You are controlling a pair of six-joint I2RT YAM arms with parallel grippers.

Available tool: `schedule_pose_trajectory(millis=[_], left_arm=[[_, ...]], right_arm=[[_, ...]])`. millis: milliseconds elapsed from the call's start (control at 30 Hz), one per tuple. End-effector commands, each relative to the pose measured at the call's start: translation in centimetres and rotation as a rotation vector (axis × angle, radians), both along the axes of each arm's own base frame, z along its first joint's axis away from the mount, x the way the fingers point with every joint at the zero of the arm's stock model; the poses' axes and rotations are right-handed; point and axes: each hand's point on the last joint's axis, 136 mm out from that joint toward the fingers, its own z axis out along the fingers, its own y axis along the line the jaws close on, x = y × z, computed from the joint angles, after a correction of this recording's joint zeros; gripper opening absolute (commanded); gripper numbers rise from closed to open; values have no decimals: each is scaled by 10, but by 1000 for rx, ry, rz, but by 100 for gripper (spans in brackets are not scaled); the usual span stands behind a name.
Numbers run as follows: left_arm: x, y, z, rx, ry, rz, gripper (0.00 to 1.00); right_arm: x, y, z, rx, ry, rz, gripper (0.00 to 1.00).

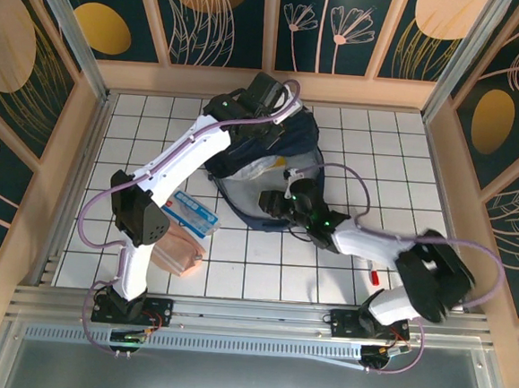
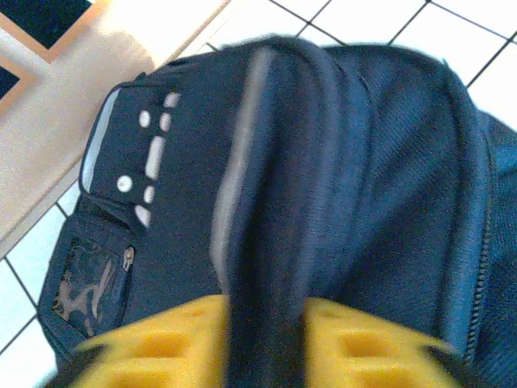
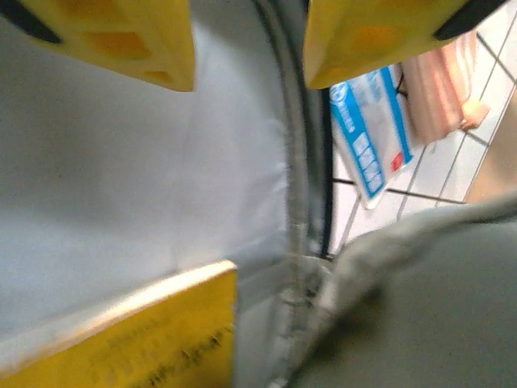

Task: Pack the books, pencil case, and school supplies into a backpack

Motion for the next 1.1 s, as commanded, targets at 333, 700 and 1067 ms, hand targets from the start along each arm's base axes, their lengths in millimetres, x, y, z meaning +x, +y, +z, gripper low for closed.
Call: schedule_pose_trajectory(millis=[333,700,1067], left_arm=[[-52,69,27,-452,126,392,99],[-78,194,-75,-925,391,770,93],[-27,209,-148,-770,491,987,83]], right_arm=[[-40,-103,44,-175,-97,-161,77],[0,-10,47,-333,-78,149,69],[-32,23,3,-417,16,281,71]])
